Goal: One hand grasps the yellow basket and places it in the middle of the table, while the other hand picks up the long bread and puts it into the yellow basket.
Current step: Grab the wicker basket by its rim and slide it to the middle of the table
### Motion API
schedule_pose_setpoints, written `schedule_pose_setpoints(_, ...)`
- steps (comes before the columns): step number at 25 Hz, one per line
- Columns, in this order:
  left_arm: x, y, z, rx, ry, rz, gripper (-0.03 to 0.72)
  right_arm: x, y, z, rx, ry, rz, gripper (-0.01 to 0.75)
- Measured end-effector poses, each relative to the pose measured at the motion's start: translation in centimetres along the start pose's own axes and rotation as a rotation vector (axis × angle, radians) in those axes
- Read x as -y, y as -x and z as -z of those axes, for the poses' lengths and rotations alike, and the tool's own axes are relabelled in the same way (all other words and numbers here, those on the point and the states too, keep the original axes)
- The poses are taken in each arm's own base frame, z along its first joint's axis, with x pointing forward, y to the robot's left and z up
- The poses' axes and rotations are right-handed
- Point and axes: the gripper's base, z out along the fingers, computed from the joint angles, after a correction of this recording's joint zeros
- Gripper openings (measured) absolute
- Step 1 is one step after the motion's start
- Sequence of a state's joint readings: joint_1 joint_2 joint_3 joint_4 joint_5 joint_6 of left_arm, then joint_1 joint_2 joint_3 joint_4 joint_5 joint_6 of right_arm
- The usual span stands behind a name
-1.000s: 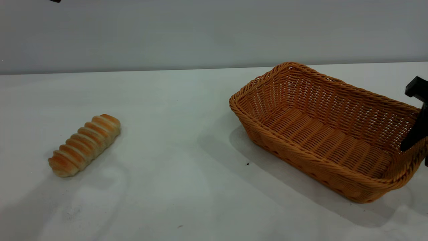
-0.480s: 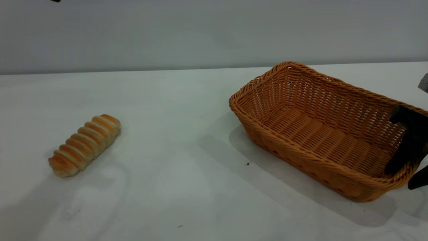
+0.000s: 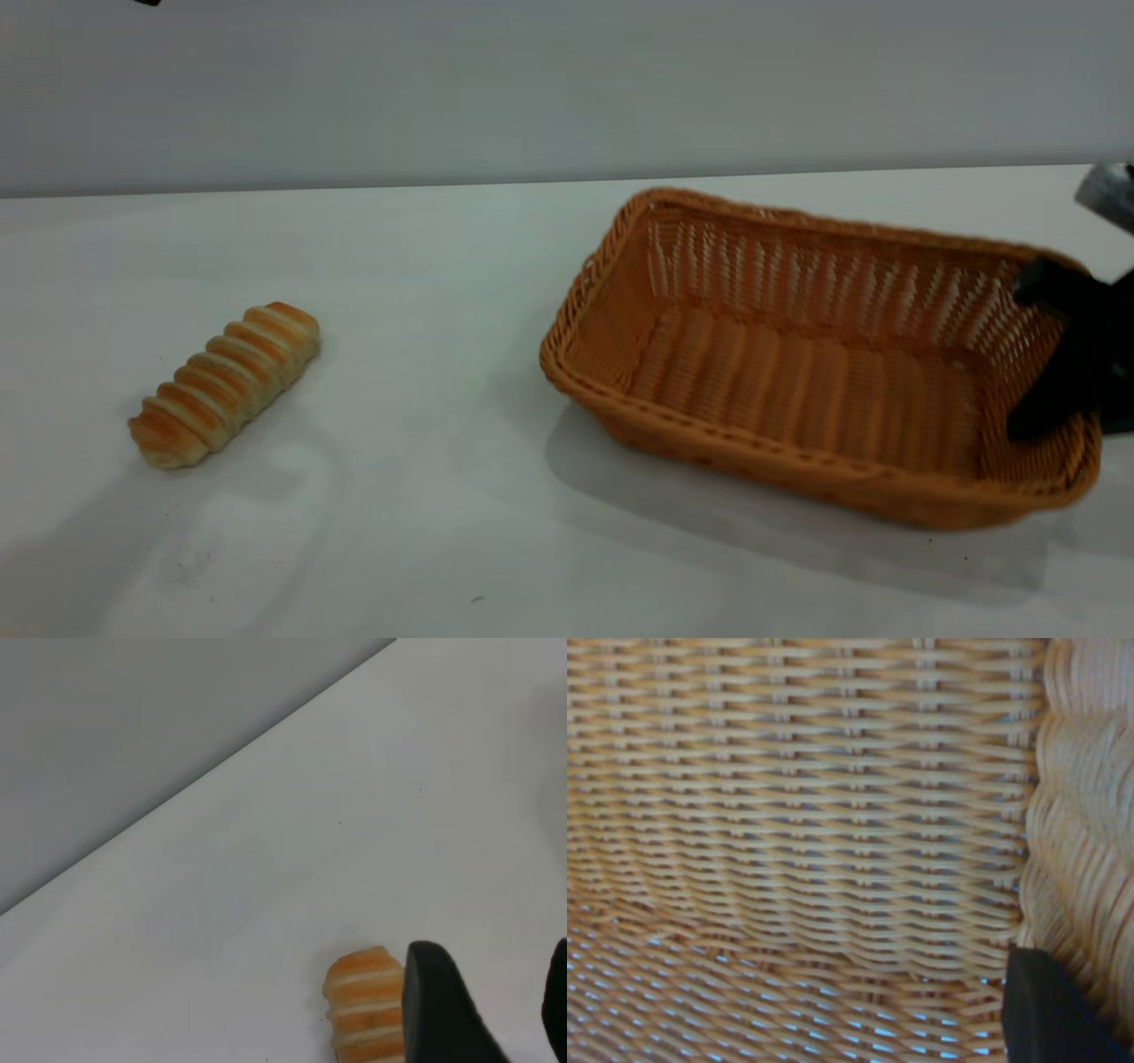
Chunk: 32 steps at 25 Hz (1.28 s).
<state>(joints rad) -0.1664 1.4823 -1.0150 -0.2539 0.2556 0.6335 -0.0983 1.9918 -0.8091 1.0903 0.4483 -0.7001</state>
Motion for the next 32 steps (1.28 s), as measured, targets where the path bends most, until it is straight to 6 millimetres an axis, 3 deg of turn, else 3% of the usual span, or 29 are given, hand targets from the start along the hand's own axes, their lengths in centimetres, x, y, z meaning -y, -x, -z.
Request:
schedule_pose_setpoints(6, 0.0, 0.0, 0.0, -0.001, 0.0, 0.0, 0.341, -2.4, 1.2, 2.9, 0.045, 0.097, 0.12, 0.089)
schedule_pose_setpoints(11, 0.0, 0.0, 0.0, -0.001, 0.0, 0.0, 0.341, -4.4, 0.3, 4.5, -0.007, 0.179, 0.24, 0.089)
schedule_pose_setpoints(18, 0.1, -0.1, 0.0, -0.011, -0.008, -0.001, 0.341, -9.9, -3.7, 2.3, -0.094, 0.201, 0.453, 0.089)
schedule_pose_setpoints(22, 0.1, -0.1, 0.0, -0.016, -0.011, -0.003, 0.341, -12.0, -4.4, 1.4, -0.088, 0.208, 0.489, 0.089)
schedule_pose_setpoints(32, 0.1, -0.2, 0.0, -0.019, -0.013, -0.003, 0.341, -12.7, -3.6, -2.9, -0.161, 0.181, 0.34, 0.089)
